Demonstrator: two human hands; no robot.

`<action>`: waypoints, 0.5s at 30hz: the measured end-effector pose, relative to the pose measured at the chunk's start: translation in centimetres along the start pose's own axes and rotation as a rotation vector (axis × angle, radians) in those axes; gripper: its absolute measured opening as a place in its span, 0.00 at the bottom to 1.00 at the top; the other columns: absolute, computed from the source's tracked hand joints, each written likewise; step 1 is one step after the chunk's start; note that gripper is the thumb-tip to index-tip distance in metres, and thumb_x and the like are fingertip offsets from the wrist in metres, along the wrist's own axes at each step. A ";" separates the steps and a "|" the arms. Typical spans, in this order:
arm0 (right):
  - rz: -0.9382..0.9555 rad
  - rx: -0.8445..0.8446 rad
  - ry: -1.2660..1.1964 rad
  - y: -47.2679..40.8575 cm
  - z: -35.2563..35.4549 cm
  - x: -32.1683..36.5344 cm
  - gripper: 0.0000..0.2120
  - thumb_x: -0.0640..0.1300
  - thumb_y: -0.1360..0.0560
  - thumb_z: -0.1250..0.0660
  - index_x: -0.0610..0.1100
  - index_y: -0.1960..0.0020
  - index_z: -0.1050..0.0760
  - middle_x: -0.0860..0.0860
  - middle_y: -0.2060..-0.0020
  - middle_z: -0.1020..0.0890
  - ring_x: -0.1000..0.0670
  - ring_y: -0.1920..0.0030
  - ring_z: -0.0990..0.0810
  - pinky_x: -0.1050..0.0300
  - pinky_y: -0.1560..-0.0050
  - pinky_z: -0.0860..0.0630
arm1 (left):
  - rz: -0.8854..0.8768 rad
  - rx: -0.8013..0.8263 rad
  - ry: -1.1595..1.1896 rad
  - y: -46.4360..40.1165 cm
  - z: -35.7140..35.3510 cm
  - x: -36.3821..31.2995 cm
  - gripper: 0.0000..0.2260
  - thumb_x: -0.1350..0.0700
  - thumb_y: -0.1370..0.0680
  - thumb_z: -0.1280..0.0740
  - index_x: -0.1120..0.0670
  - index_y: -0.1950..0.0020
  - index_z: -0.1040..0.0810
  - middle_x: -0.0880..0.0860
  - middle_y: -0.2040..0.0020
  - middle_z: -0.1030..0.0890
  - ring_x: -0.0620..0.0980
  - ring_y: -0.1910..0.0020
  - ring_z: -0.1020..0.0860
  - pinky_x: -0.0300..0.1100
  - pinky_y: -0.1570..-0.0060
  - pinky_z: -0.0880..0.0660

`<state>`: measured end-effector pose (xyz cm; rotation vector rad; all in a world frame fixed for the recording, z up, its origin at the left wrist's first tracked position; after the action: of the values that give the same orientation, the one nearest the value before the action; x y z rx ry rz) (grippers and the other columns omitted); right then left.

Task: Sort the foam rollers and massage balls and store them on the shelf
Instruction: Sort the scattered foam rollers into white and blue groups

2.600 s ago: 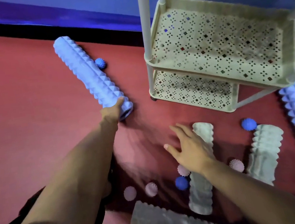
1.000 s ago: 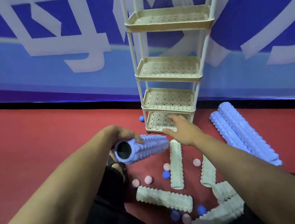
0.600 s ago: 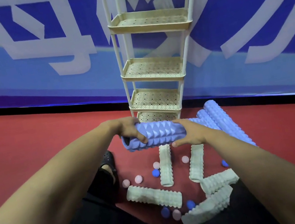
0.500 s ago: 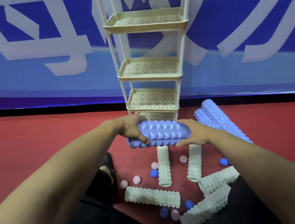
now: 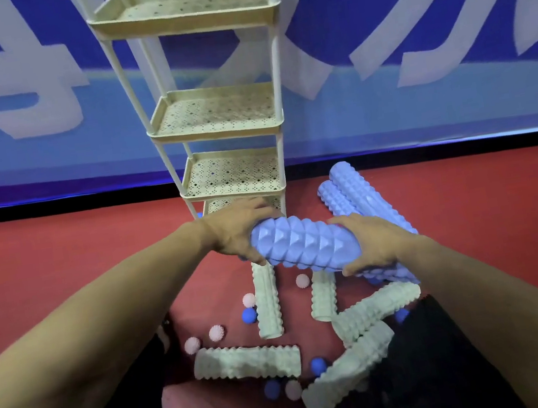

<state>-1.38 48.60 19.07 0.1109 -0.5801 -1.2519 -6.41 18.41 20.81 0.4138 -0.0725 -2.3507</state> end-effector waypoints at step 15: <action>-0.343 -0.103 -0.057 -10.4 -1.8 -16.7 0.45 0.70 0.39 0.24 0.50 0.31 0.37 0.52 0.46 0.20 0.46 0.51 0.22 0.51 0.52 0.28 | 0.174 -0.296 0.141 -17.2 -11.9 5.2 0.50 0.38 0.32 0.25 0.56 0.19 0.44 0.59 0.24 0.38 0.61 0.27 0.37 0.58 0.29 0.34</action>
<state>-12.72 60.04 7.61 0.0912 -0.5592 -1.6201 -17.60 28.18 5.21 0.4080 0.2912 -2.1119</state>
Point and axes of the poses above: each hand's wrist, its own y-axis away from the middle knuckle, its own z-axis out of the back of the hand, x = y × z, the point moved 1 cm from there along -y, towards the middle knuckle
